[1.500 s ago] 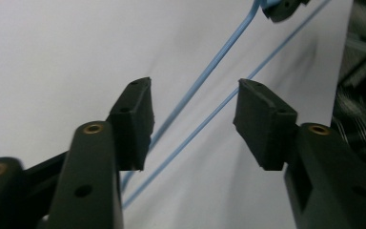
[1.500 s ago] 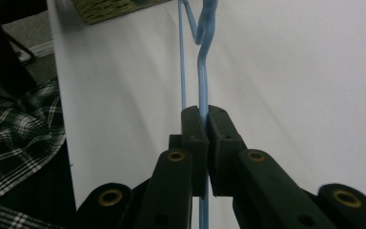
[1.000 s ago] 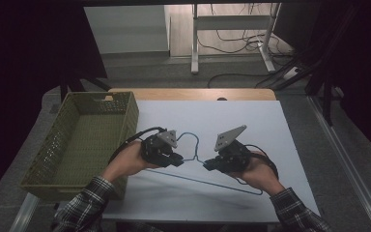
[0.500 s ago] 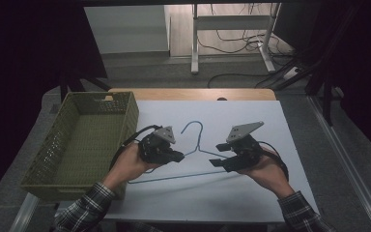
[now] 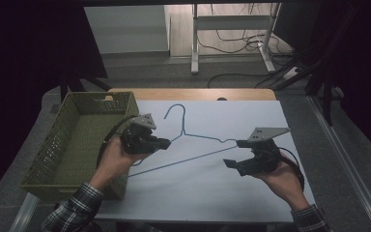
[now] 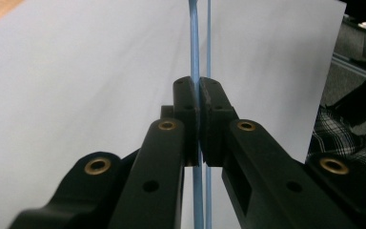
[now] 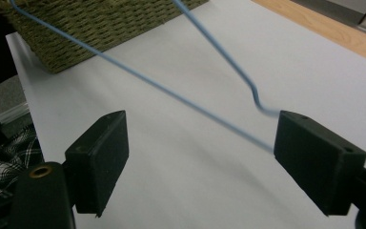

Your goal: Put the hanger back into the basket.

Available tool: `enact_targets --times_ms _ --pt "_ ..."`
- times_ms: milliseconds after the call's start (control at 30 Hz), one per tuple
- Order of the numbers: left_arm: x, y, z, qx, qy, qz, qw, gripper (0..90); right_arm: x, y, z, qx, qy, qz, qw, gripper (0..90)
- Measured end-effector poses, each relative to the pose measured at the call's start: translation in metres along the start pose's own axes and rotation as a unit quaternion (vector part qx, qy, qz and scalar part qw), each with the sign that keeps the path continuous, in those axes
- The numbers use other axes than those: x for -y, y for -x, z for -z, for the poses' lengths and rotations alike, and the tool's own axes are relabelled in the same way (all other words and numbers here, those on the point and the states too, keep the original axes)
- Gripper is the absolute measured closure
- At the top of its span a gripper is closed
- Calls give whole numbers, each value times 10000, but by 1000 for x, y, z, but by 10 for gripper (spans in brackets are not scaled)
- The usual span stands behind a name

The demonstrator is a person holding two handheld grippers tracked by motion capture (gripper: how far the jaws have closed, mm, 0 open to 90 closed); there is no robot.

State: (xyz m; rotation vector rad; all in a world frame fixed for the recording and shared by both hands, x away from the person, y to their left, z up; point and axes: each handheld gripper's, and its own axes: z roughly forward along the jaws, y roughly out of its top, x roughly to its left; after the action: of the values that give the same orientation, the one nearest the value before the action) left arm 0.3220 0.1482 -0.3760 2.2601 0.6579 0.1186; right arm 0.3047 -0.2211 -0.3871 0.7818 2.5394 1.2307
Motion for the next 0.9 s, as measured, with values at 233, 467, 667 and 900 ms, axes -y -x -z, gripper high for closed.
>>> enact_targets --times_ms 233,467,667,900 --pt "2 -13 26 -251 233 308 9989 880 15 6 7 42 44 -251 9997 181" --pt "11 -29 54 -660 351 501 9959 880 26 9 14 192 128 -412 9989 119" --pt "21 -40 80 -993 481 690 9915 880 36 5 15 391 123 -433 9982 57" --pt "38 -52 115 -1403 643 917 9838 880 47 3 19 455 200 -562 9972 31"
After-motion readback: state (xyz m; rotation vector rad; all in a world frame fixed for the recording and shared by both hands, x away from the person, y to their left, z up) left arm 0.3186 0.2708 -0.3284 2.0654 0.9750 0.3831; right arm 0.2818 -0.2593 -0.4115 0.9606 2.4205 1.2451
